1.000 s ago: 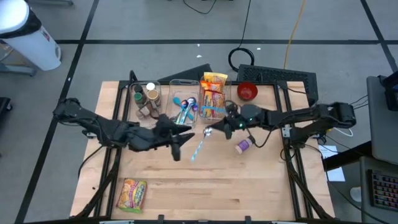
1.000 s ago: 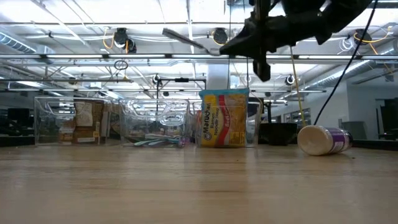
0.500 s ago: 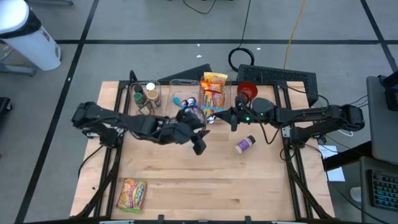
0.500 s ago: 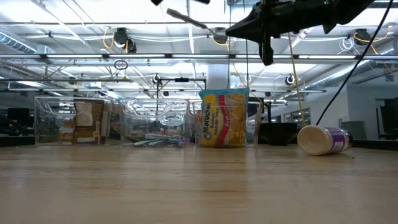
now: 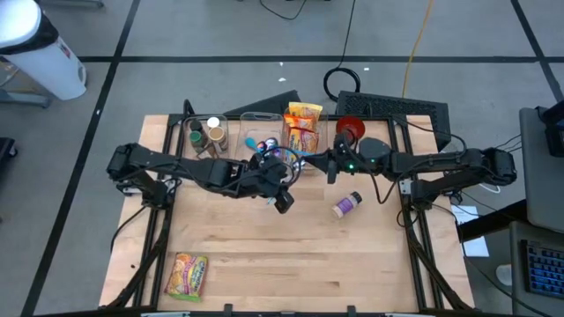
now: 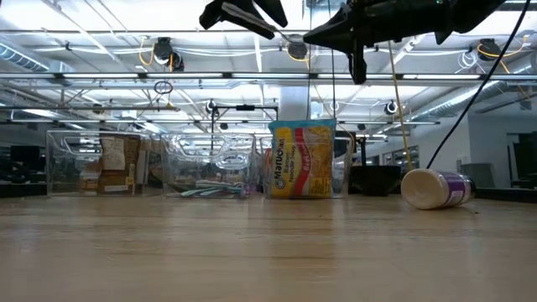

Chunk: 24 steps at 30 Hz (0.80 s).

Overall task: Pick & Place Food Item
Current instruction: Put the blue spoon into the middle transparent bin

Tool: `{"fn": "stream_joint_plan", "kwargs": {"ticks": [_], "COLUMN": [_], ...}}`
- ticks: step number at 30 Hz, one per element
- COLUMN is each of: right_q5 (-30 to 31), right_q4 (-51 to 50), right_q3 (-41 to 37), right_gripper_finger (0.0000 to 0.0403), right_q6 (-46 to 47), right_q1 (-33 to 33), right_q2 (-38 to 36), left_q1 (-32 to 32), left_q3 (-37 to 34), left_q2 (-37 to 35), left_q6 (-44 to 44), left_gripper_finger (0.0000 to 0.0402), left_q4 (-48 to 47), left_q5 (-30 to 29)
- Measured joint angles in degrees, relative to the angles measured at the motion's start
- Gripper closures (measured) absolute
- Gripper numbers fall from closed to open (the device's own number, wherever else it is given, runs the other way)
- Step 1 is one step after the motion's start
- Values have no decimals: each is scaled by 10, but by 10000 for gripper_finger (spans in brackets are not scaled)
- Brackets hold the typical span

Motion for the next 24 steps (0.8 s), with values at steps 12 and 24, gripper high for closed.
{"fn": "stream_joint_plan", "kwargs": {"ticks": [12, 24], "right_q5": [-1, -1], "right_q4": [12, 11], "right_q3": [0, 0], "right_gripper_finger": [403, 403], "right_q6": [0, -2], "right_q1": [-6, -7], "right_q2": [0, 0], "left_q1": [19, 38], "left_q3": [0, -1], "left_q2": [0, 0], "left_q6": [-17, -20], "left_gripper_finger": [328, 372], "left_q4": [-9, -32], "left_q5": [21, 65]}}
